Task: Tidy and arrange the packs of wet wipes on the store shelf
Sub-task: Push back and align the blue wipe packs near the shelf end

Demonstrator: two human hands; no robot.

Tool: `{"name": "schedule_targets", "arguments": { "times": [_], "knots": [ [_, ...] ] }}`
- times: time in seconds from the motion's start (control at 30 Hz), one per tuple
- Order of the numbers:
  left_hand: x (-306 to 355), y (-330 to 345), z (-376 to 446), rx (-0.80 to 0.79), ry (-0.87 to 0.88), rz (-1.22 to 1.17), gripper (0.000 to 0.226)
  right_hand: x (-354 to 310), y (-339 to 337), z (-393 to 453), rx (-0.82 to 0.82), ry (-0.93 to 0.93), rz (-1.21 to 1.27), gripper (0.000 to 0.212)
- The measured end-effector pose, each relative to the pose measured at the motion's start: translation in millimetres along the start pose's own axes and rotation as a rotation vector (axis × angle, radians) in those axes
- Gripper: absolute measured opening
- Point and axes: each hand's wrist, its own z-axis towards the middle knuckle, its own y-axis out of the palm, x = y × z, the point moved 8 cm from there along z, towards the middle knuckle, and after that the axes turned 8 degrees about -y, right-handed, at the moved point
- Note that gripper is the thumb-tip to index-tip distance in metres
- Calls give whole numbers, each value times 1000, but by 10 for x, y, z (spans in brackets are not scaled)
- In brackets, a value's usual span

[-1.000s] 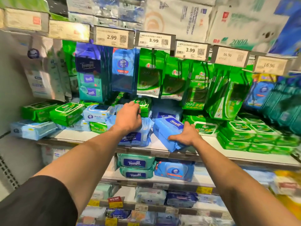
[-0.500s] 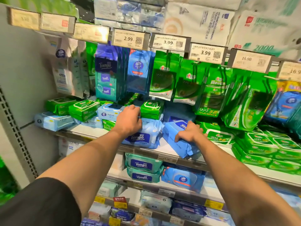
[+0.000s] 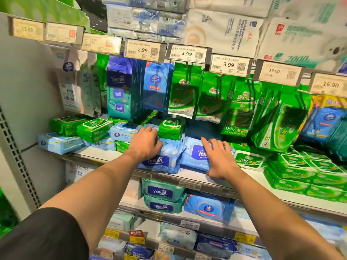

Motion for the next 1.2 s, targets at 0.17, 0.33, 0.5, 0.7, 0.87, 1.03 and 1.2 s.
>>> {"name": "schedule_targets", "arguments": {
  "times": [0.17,0.33,0.5,0.7,0.87,1.03,1.2],
  "knots": [
    [12,13,2,11,5,14,24,-49,-7,-71,7,-9,82,115],
    [6,42,-8,31,4,38,24,-150,-72,-114,94,58,238,94],
    [-13,43,-34,58,-6,25,24,-355,-85,-222,131,22,65,78],
    [-15,46,-52,45,-10,35,26,-313,-75,-221,103,61,120,87],
    [-16,63,-85,49,-21,43,27,-384,49,-214,42,55,55,96],
    [-19,66,-92,42,-32,41,27,-362,54,-193,56,58,57,94],
    [-34,50,-103,25,-16,24,27,-267,87,-134,44,65,87,93]
  ]
}}
